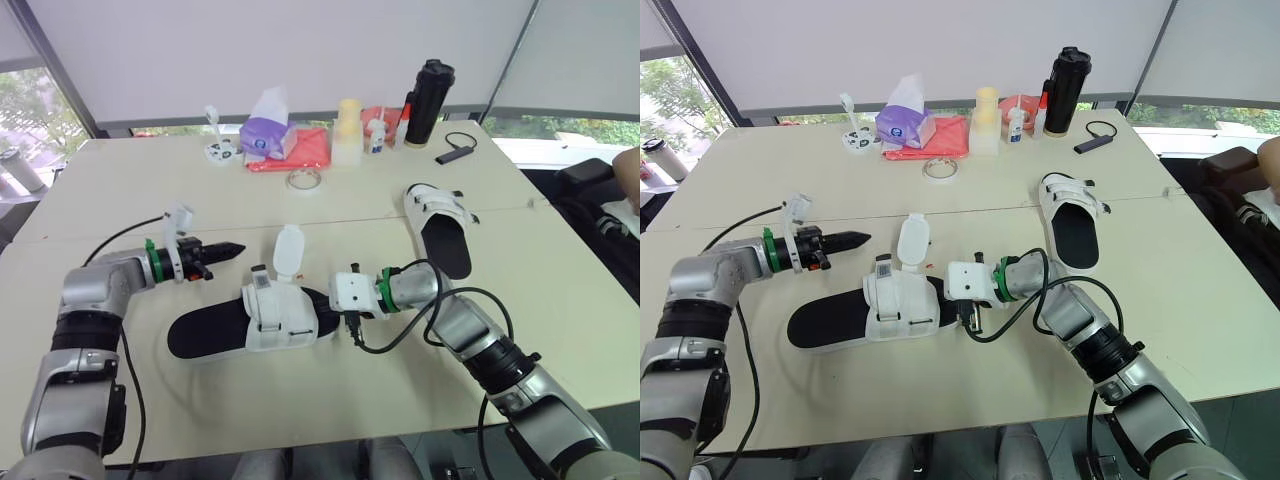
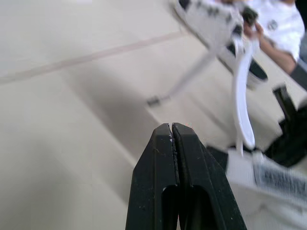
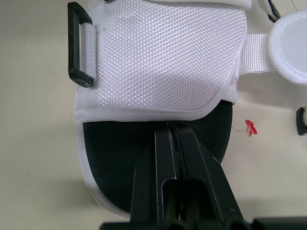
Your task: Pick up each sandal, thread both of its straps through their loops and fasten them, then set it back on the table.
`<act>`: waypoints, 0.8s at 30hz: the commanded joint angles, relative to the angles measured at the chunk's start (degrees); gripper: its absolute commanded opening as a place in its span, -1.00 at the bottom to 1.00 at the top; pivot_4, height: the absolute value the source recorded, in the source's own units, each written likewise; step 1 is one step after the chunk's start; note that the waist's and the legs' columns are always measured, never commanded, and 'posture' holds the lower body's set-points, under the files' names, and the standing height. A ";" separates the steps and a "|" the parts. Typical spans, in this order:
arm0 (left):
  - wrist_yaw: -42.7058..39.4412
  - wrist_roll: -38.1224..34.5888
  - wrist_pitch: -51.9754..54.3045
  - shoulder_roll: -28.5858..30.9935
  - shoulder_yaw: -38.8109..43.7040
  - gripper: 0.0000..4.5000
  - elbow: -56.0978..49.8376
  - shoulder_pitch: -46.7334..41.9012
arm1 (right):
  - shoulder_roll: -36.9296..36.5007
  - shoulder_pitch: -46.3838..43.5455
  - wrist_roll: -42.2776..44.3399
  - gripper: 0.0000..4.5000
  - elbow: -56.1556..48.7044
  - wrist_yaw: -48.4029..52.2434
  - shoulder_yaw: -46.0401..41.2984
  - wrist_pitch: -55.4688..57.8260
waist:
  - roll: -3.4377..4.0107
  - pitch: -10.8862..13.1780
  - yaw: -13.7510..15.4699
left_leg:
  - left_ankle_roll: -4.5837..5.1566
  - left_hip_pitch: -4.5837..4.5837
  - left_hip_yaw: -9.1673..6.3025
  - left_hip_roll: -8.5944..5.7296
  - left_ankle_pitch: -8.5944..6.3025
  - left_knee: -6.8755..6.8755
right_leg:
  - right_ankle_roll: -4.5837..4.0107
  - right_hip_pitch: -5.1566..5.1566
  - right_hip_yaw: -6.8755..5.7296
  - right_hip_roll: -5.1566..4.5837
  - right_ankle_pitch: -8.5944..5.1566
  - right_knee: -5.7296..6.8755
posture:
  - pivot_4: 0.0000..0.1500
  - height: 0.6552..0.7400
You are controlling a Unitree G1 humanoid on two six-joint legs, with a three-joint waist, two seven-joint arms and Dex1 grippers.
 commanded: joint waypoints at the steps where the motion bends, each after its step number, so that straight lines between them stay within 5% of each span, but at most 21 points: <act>1: 1.33 -0.45 -0.62 -0.15 2.44 -0.99 1.48 -2.29 | -0.29 0.14 -2.68 -1.00 2.68 -0.70 0.96 0.95 | 0.00 0.00 0.00 | 0.00 0.00 -0.01 0.00 0.00 0.00 | 0.00 0.00 0.00 0.00 0.00 0.00 | 1.00 1.00; 10: 0.99 -3.46 7.77 -7.57 1.07 -0.99 1.09 -7.27 | -0.17 -0.37 -2.75 -1.00 3.39 -0.55 0.91 0.59 | -0.03 0.00 0.03 | 0.00 0.00 -0.05 0.00 0.00 0.06 | 0.03 0.08 0.00 0.05 0.01 0.00 | 1.00 1.00; 13: 0.73 -3.68 9.29 -8.49 1.20 -0.62 2.10 -8.75 | -0.22 -0.30 -2.86 -1.00 3.27 -0.63 0.85 0.60 | -0.03 0.01 -0.04 | 0.00 0.00 -0.04 0.00 0.00 0.04 | 0.03 0.05 0.00 0.07 0.01 0.00 | 1.00 1.00; 20: -0.96 -4.00 11.20 -8.33 1.49 0.98 3.54 -10.80 | -0.21 -0.25 -2.85 -1.00 2.92 -0.87 0.75 1.02 | -0.03 0.01 0.00 | 0.00 0.00 -0.05 0.00 0.00 0.04 | 0.03 0.06 0.00 0.08 0.01 0.00 | 1.00 1.00; 24: -2.16 -4.42 13.48 -7.76 0.96 0.99 2.78 -10.75 | -0.21 -0.22 -2.90 -1.00 2.86 -1.04 0.73 1.08 | -0.03 0.01 0.00 | 0.00 0.00 -0.05 0.00 0.00 0.04 | 0.03 0.06 0.00 0.08 0.01 0.00 | 1.00 1.00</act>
